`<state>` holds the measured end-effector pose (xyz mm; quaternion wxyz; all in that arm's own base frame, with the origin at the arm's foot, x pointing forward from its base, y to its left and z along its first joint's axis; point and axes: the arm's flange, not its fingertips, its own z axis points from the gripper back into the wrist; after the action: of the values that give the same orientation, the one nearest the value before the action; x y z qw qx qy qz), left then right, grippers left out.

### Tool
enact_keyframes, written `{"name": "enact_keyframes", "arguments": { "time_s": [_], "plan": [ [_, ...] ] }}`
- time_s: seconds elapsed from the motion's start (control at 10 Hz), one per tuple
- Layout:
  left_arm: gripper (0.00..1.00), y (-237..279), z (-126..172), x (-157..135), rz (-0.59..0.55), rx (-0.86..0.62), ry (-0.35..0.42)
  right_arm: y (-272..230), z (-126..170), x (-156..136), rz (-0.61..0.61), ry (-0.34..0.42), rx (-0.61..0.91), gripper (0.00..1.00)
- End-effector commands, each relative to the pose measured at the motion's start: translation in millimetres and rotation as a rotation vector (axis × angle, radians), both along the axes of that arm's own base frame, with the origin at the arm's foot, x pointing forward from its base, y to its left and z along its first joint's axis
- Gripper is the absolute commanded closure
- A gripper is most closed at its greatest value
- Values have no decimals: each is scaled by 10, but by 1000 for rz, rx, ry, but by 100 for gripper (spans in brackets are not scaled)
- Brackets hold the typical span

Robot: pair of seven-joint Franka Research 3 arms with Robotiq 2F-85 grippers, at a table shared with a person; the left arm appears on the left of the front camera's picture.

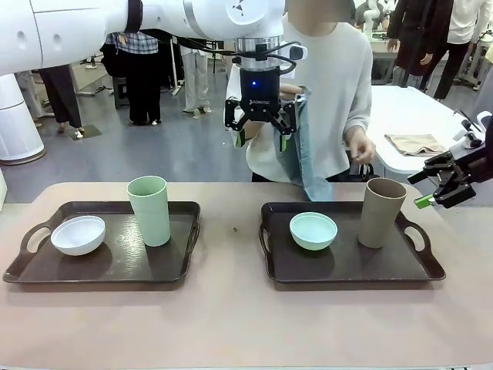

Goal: Set up a tray with a mat and arrange the tableware.
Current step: Pick up the Picnic Bowl and Reusable plastic cup from the Handle tray in front of the human's position and hold them in the air.

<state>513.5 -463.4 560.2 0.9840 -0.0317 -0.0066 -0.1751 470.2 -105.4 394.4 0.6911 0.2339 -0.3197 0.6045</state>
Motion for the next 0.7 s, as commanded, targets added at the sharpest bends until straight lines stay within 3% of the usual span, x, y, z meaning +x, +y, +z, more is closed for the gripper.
{"name": "enact_keyframes", "arguments": {
  "time_s": [0.0,0.3,0.6],
  "plan": [
    [0,-41,-62,-1,-7,7,-32,-111,-186,154,358,-9,10,0],
    [0,-69,-208,-18,9,22,-52,-176,-322,243,365,53,15,0],
    [0,-278,-568,-2,-128,5,-141,-181,-386,374,195,67,35,0]
  ]
}}
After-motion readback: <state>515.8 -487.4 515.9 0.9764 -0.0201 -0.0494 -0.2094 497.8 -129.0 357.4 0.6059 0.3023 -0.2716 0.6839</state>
